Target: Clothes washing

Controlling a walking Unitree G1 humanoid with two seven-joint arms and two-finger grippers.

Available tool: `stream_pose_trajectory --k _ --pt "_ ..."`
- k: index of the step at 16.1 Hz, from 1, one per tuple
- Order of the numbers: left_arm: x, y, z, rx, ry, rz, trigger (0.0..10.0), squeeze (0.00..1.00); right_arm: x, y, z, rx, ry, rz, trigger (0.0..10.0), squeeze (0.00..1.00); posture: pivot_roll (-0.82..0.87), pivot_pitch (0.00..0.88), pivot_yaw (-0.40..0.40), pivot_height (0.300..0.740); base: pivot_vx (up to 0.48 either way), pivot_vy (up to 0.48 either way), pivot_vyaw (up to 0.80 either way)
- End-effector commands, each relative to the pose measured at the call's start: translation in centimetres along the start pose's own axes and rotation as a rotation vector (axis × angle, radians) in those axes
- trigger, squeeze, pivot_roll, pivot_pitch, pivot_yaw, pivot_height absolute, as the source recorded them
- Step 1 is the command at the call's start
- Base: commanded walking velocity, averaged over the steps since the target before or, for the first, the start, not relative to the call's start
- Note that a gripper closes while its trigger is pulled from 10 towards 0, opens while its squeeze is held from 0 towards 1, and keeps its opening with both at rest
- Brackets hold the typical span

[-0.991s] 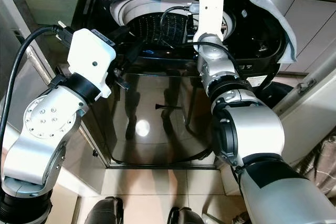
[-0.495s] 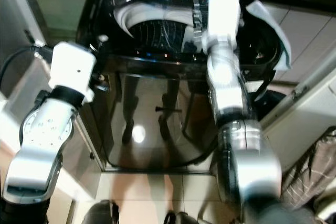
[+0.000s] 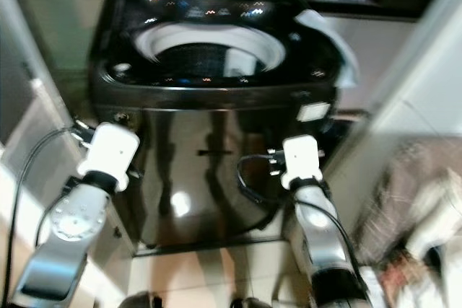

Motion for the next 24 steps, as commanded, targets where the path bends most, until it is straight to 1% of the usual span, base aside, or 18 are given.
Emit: stream_pose_trajectory --k 1,2,3,4,5,6,7,10,13,15,18,19,20,22,24 --pt "-0.4 0.4 -0.5 -0.013 0.005 -0.013 10.0 0.0 -0.9 0.8 -0.1 -0.017 -0.003 -0.012 10.0 0.0 0.05 0.0 -0.036 0.74 0.0 0.0 -0.66" --pt "-1.0 0.4 -0.2 -0.017 0.032 -0.008 10.0 0.0 -1.6 1.0 0.5 -0.006 0.02 0.003 10.0 0.0 0.05 0.0 -0.034 0.74 0.0 0.0 -0.6" --pt "-1.2 0.6 0.2 -0.018 0.05 -0.014 10.0 0.0 -2.1 1.5 1.0 -0.004 0.039 -0.006 10.0 0.0 0.05 0.0 -0.034 0.74 0.0 0.0 0.0" --pt "-1.4 0.7 0.4 -0.015 0.061 -0.017 10.0 0.0 -2.6 1.8 1.3 -0.016 0.05 -0.009 10.0 0.0 0.05 0.0 -0.036 0.74 0.0 0.0 0.0" --pt "-1.5 0.7 0.9 -0.007 0.093 -0.013 10.0 0.0 -3.1 2.1 2.0 -0.04 0.08 -0.008 10.0 0.0 0.05 0.0 -0.041 0.74 0.0 0.0 0.0" --pt "-1.6 0.6 1.0 -0.001 0.105 -0.009 10.0 0.0 -3.3 2.1 2.3 -0.05 0.095 -0.005 10.0 0.0 0.05 0.0 -0.043 0.74 0.0 0.0 0.0" --pt "-1.8 0.5 1.1 0.021 0.129 0.007 10.0 0.0 -3.9 2.4 3.5 -0.079 0.131 0.0 10.0 0.0 0.06 0.0 -0.051 0.74 -0.244 0.0 0.0" --pt "-1.9 0.7 0.9 0.024 0.136 0.0 10.0 0.0 -4.1 2.7 4.2 -0.086 0.161 0.001 10.0 0.0 0.06 0.0 -0.058 0.74 -0.326 0.0 0.0" --pt "-1.9 0.6 0.8 0.031 0.138 0.002 10.0 0.0 -4.3 2.5 4.6 -0.089 0.185 0.012 10.0 0.0 0.06 0.0 -0.058 0.74 -0.355 -0.322 0.0" --pt "-2.0 0.7 0.8 0.024 0.133 -0.001 10.0 0.0 -4.3 2.5 4.7 -0.089 0.188 0.016 10.0 0.0 0.06 0.0 -0.055 0.74 -0.289 -0.251 0.0" --pt "-2.3 1.0 1.0 0.017 0.132 -0.015 10.0 0.0 -4.3 2.3 4.5 -0.076 0.173 0.024 10.0 0.0 0.06 0.0 -0.046 0.74 0.0 0.0 0.0" --pt "-2.5 1.3 1.0 0.014 0.121 -0.035 10.0 0.0 -4.4 2.5 4.2 -0.063 0.155 0.012 10.0 0.0 0.05 0.0 -0.039 0.74 0.0 0.0 -0.74" --pt "-2.8 1.6 1.1 0.012 0.116 -0.047 10.0 0.0 -4.4 2.9 3.8 -0.031 0.141 -0.009 10.0 0.0 0.05 0.0 -0.036 0.74 0.0 0.0 -0.73" --pt "-3.0 1.6 0.9 0.001 0.097 -0.05 10.0 0.0 -4.5 3.6 3.0 -0.011 0.109 -0.043 10.0 0.0 0.04 0.0 -0.03 0.74 0.0 0.0 -0.73" --pt "-3.0 1.0 0.9 -0.002 0.086 -0.041 10.0 0.0 -4.7 5.4 1.8 0.014 0.042 -0.122 10.0 0.0 0.04 0.0 -0.027 0.74 0.0 0.0 -0.75"
Point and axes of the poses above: a point about 5 cm out from each wrist's last joint towards the gripper, its own x axis pointing back from the gripper into the wrist, its own y axis along the axis of the wrist's last joint, z = x × y, the point moved 6 cm from there along -x, pointing out of the wrist towards the gripper, and after that the axes turned 10 degrees about -x, right-handed, at the moved point
